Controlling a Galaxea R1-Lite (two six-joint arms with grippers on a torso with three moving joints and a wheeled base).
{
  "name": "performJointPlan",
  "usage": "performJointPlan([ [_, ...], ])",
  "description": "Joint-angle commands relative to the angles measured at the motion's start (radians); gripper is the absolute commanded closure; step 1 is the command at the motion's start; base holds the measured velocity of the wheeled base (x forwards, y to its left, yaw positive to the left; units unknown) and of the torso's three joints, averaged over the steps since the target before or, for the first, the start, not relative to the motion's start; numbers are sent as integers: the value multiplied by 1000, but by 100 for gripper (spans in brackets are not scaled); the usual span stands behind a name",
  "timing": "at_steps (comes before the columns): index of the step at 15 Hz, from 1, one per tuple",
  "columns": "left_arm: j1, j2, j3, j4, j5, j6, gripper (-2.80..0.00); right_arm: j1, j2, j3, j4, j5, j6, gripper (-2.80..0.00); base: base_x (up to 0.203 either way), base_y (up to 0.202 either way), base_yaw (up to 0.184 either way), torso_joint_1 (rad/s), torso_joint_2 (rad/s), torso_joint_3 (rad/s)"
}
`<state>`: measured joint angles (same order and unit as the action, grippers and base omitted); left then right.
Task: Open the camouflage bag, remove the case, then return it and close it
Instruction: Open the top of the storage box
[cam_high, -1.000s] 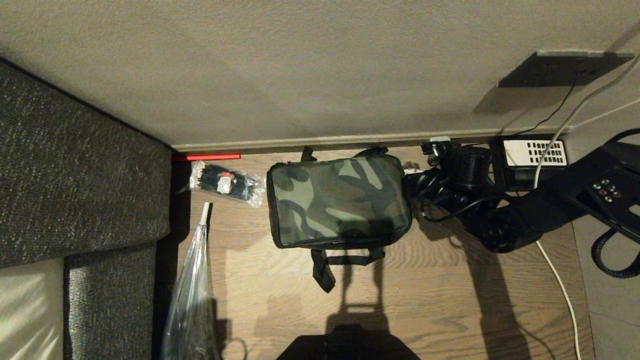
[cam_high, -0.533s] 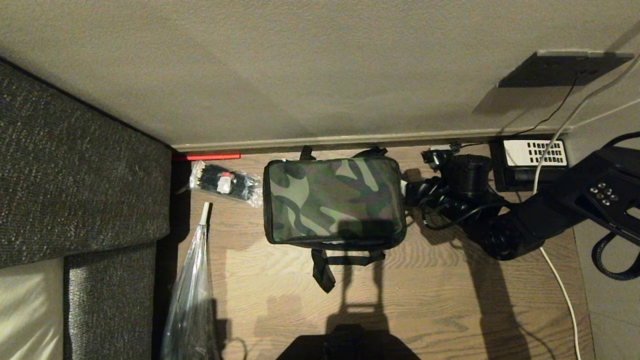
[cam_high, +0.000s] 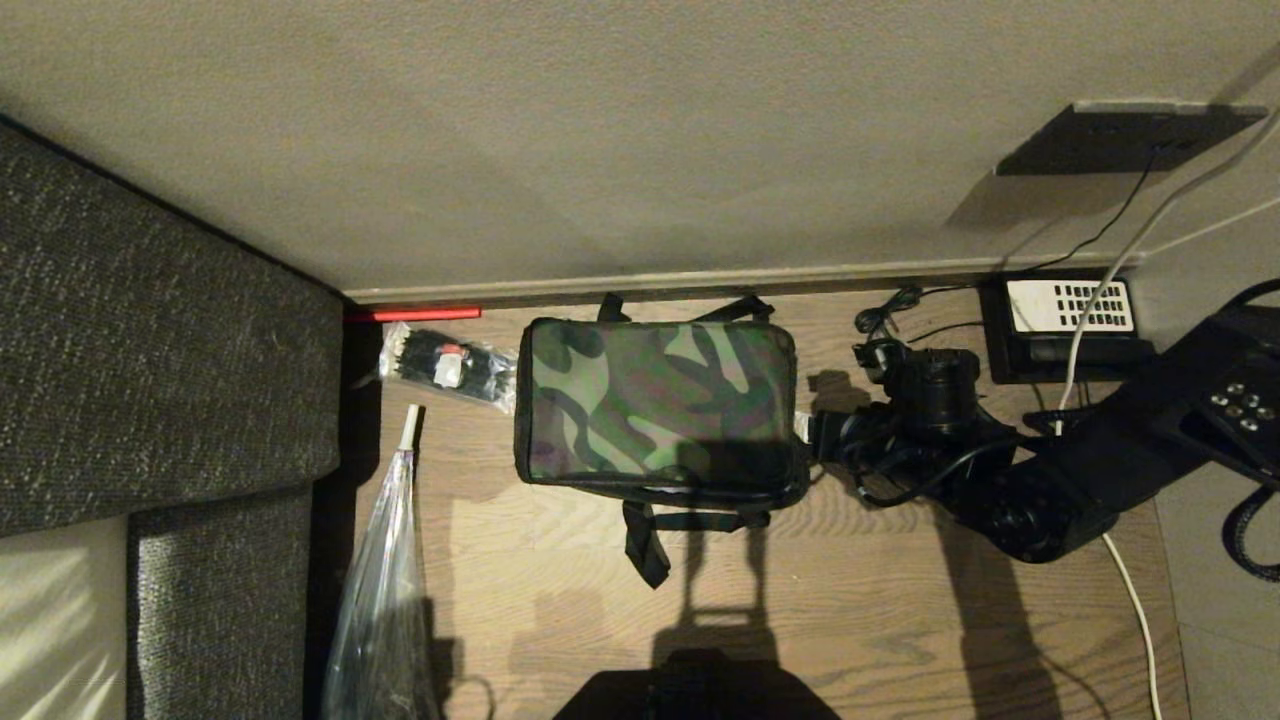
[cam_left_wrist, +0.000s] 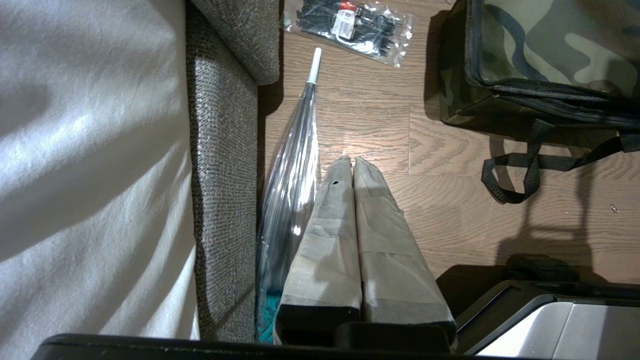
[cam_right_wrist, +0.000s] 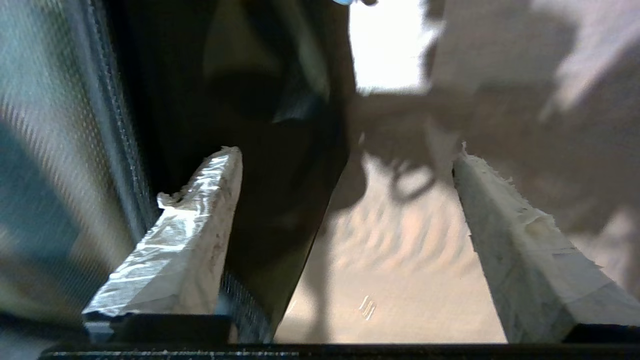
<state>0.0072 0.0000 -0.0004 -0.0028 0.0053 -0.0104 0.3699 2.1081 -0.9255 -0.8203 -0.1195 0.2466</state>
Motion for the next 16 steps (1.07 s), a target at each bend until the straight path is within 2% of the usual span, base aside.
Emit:
performJointPlan([
  [1,0,0,2,0,1,0,0,-5,-87,4,85,46,30,-280,0,0,0,0,0,0],
  [4,0,0,2,0,1,0,0,-34,-178,50,175,96,69,-280,0,0,0,0,0,0],
  [6,0,0,2,0,1,0,0,-50,-235,70,189,167,91,-280,0,0,0,0,0,0],
  [8,0,0,2,0,1,0,0,-49,-284,70,237,201,143,-280,0,0,0,0,0,0],
  [9,0,0,2,0,1,0,0,-41,-298,72,276,223,179,-280,0,0,0,0,0,0],
  [12,0,0,2,0,1,0,0,18,-281,60,311,225,295,-280,0,0,0,0,0,0],
  [16,0,0,2,0,1,0,0,88,-204,33,300,225,331,-280,0,0,0,0,0,0],
])
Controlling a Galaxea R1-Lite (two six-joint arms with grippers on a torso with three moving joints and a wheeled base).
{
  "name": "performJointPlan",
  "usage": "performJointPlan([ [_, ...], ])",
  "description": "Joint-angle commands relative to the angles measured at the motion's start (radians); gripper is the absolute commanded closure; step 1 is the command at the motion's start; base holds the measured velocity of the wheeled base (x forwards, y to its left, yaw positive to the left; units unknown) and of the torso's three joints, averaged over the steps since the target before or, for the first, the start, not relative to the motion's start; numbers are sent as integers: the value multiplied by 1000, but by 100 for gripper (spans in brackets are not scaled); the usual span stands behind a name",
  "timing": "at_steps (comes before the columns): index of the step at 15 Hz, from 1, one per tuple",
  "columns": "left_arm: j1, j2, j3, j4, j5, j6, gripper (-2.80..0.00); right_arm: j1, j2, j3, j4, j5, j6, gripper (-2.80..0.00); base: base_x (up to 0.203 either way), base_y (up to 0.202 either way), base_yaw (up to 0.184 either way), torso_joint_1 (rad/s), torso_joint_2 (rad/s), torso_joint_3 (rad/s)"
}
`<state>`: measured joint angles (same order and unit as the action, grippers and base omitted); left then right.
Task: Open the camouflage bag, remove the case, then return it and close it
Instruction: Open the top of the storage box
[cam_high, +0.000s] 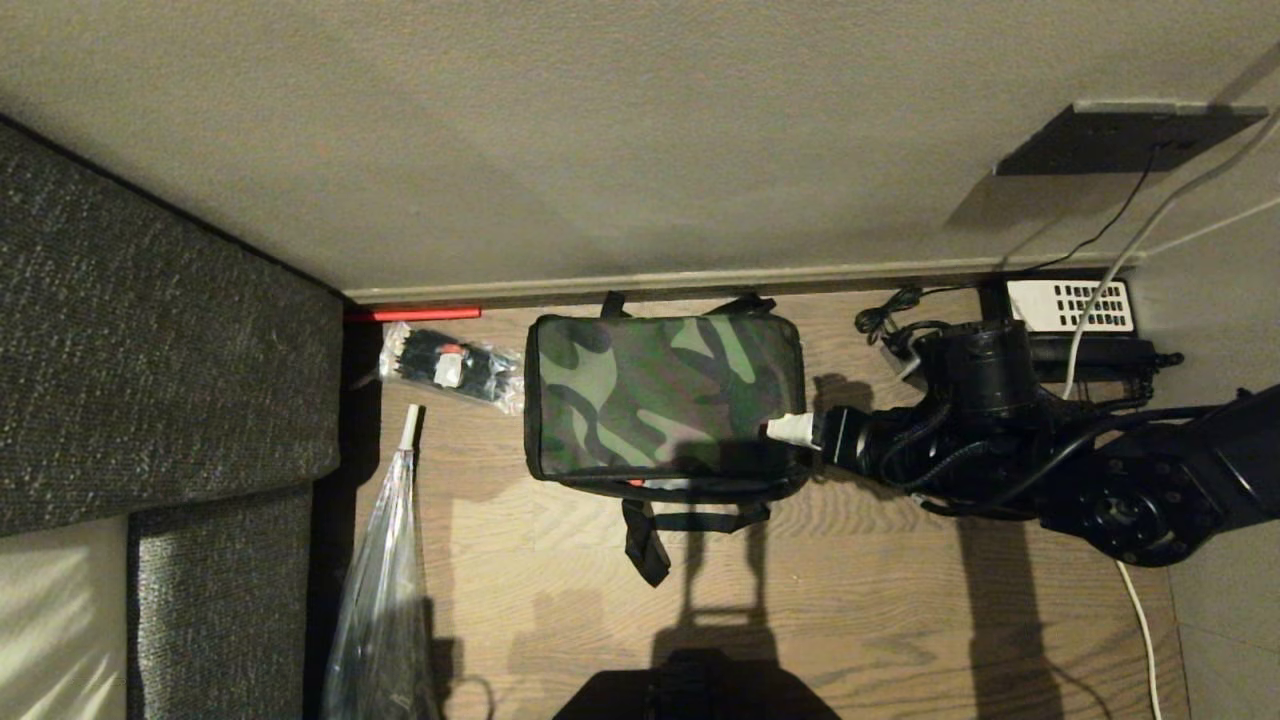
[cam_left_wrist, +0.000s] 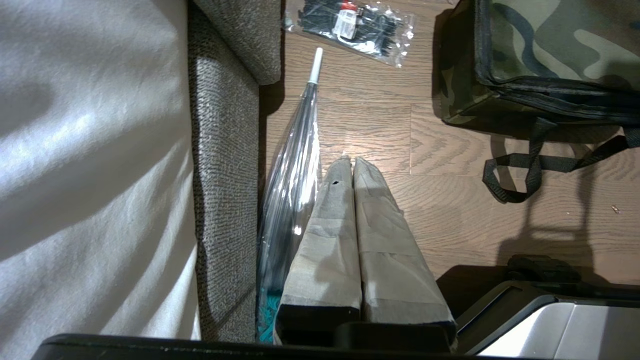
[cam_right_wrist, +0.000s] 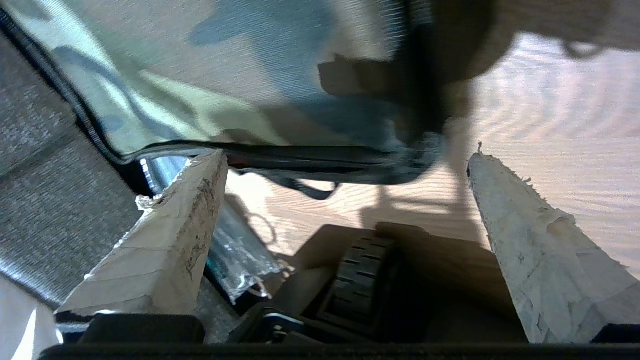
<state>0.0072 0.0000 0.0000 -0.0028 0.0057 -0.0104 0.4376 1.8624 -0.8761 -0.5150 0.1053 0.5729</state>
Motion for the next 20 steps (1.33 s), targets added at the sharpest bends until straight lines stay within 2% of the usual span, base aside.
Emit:
performJointPlan([
  [1,0,0,2,0,0,0,0,22,64,-36,-9,0,4,-280,0,0,0,0,0,0],
  [3,0,0,2,0,0,0,0,22,109,-91,-28,-2,2,-280,0,0,0,0,0,0],
  [11,0,0,2,0,0,0,0,25,191,-155,-30,-4,16,-280,0,0,0,0,0,0],
  [12,0,0,2,0,0,0,0,27,191,-162,-30,-4,47,-280,0,0,0,0,0,0],
  [15,0,0,2,0,0,0,0,35,163,-212,-24,22,225,-280,0,0,0,0,0,0],
  [20,0,0,2,0,0,0,0,37,106,-219,-10,98,349,-280,0,0,0,0,0,0],
])
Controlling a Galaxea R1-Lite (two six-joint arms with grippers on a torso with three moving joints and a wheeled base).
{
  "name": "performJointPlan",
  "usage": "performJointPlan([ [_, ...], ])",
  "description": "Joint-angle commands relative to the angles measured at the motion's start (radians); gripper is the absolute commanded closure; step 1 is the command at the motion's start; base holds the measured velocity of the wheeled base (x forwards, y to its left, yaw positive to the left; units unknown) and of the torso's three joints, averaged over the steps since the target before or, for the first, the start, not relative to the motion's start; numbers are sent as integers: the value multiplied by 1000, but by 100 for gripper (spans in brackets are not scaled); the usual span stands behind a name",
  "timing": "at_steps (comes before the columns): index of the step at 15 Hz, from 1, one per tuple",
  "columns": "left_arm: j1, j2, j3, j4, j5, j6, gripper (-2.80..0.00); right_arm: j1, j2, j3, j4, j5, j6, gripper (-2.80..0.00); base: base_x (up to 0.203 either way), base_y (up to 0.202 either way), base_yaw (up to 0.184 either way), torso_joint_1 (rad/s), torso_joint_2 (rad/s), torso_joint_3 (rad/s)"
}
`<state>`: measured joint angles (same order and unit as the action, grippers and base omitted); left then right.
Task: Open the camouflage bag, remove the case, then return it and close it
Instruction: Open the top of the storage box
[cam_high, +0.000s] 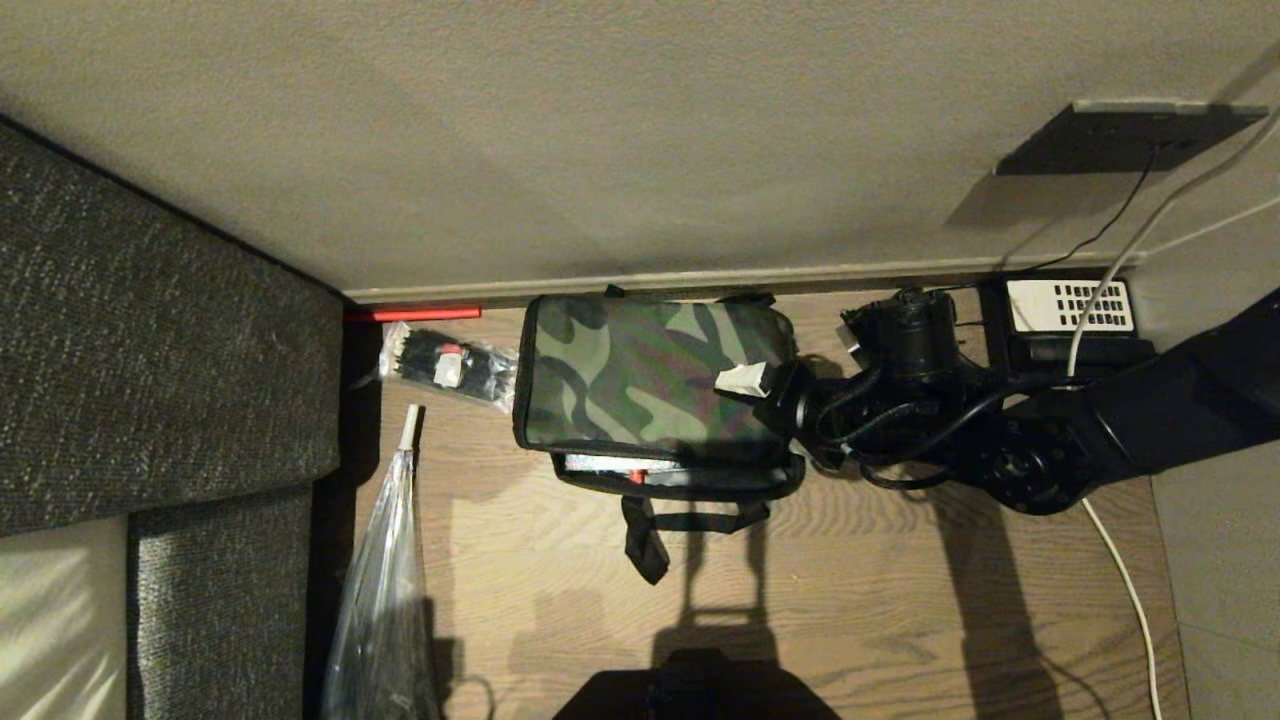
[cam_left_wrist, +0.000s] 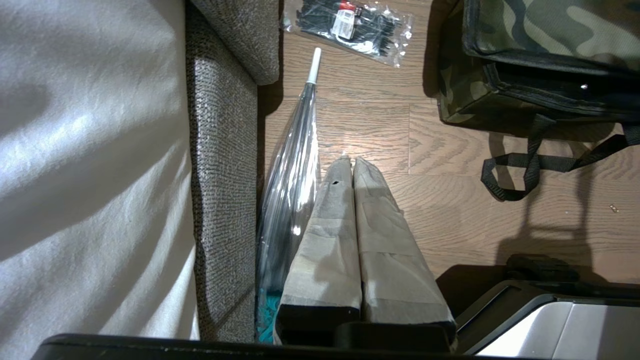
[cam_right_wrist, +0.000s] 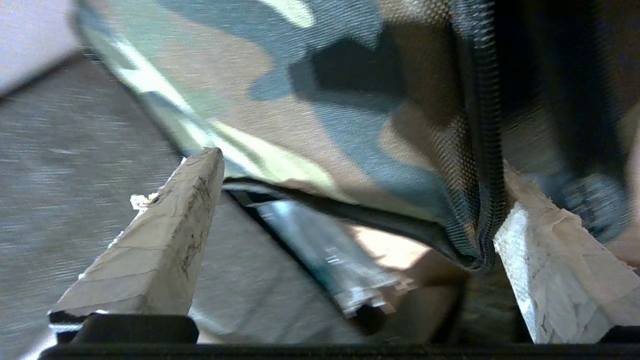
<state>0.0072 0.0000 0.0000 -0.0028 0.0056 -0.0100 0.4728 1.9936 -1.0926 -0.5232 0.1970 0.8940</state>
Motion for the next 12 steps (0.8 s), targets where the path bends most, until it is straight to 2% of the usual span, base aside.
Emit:
performJointPlan([
  [1,0,0,2,0,1,-1,0,5,-35,-4,-1,8,51,-280,0,0,0,0,0,0],
  [12,0,0,2,0,1,-1,0,-6,-96,-39,6,11,80,-280,0,0,0,0,0,0],
])
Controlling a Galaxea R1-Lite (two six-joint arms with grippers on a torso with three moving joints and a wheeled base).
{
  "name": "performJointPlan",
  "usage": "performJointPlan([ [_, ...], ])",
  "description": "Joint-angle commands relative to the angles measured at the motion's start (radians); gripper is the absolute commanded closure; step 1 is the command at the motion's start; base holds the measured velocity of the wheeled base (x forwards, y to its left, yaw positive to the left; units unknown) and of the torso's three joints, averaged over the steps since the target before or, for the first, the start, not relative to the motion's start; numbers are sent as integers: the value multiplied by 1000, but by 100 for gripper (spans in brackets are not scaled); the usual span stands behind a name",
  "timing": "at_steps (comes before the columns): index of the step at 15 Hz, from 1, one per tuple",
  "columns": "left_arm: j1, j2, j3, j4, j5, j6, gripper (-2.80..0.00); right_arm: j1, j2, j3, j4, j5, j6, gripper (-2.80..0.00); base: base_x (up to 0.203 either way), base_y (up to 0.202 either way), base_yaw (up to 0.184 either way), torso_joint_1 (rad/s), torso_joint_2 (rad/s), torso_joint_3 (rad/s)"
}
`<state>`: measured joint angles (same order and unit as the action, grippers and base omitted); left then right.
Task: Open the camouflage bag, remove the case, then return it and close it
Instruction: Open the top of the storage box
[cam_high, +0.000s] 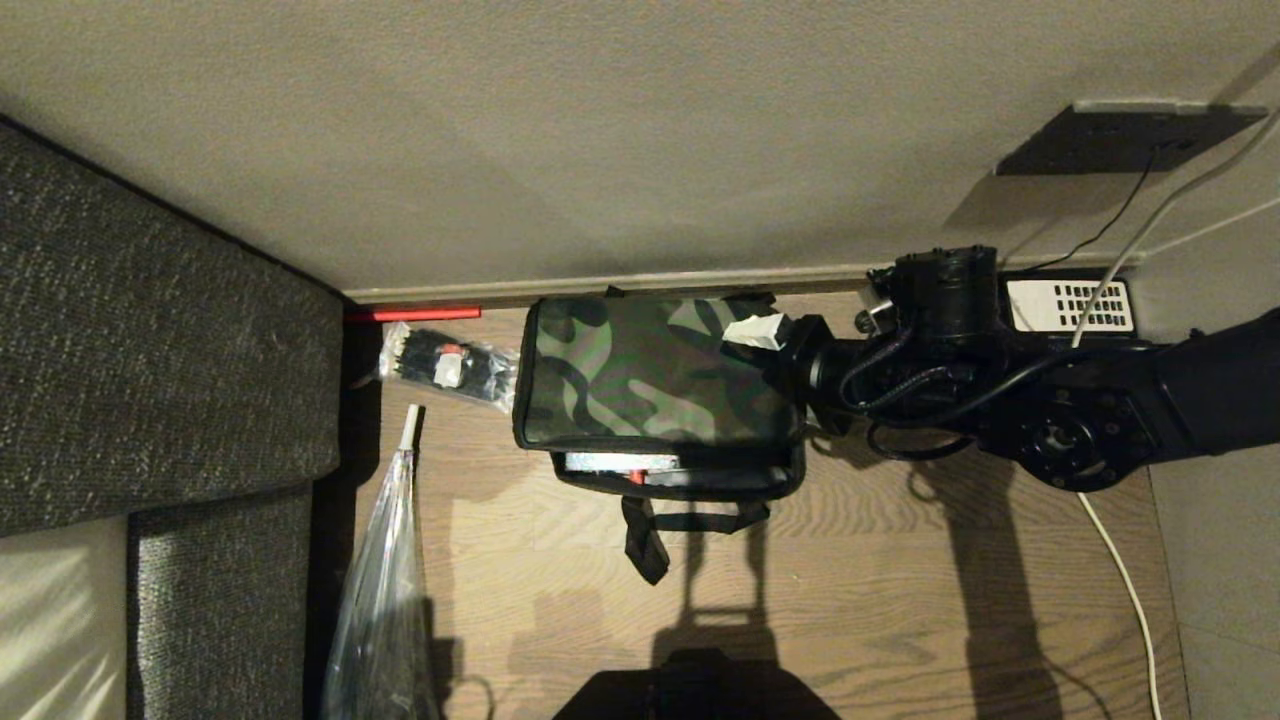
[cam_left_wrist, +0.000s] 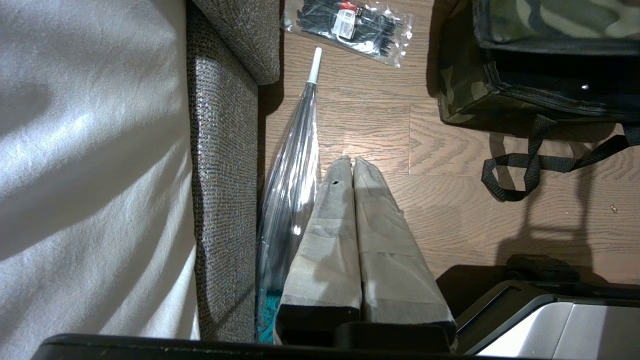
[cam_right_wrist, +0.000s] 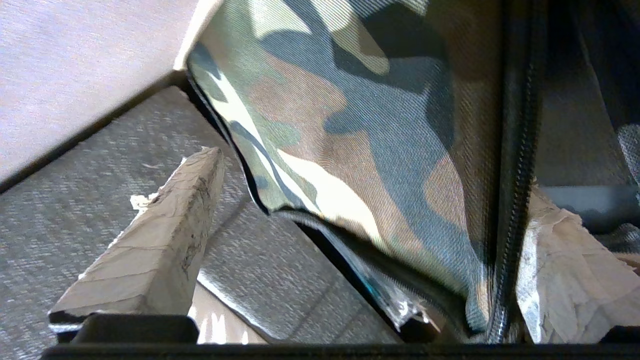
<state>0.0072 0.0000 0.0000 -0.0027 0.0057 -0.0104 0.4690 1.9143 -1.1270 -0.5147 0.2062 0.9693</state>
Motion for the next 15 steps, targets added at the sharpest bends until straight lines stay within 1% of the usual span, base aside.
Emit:
performJointPlan([
  [1,0,0,2,0,0,0,0,-4,-22,-17,-7,1,3,-280,0,0,0,0,0,0],
  [3,0,0,2,0,0,0,0,-9,-23,-64,-10,0,2,-280,0,0,0,0,0,0],
  [5,0,0,2,0,0,0,0,-19,-20,-112,-14,1,-19,-280,0,0,0,0,0,0],
  [6,0,0,2,0,0,0,0,-24,-20,-124,-15,1,-37,-280,0,0,0,0,0,0],
  [8,0,0,2,0,0,0,0,-33,-21,-125,-17,2,-119,-280,0,0,0,0,0,0],
  [11,0,0,2,0,0,0,0,-44,-19,-138,-84,9,-163,-280,0,0,0,0,0,0],
  [13,0,0,2,0,0,0,0,-55,-17,-152,-133,44,-199,-280,0,0,0,0,0,0],
  [15,0,0,2,0,0,0,0,-68,-26,-157,-137,60,-229,-280,0,0,0,0,0,0],
])
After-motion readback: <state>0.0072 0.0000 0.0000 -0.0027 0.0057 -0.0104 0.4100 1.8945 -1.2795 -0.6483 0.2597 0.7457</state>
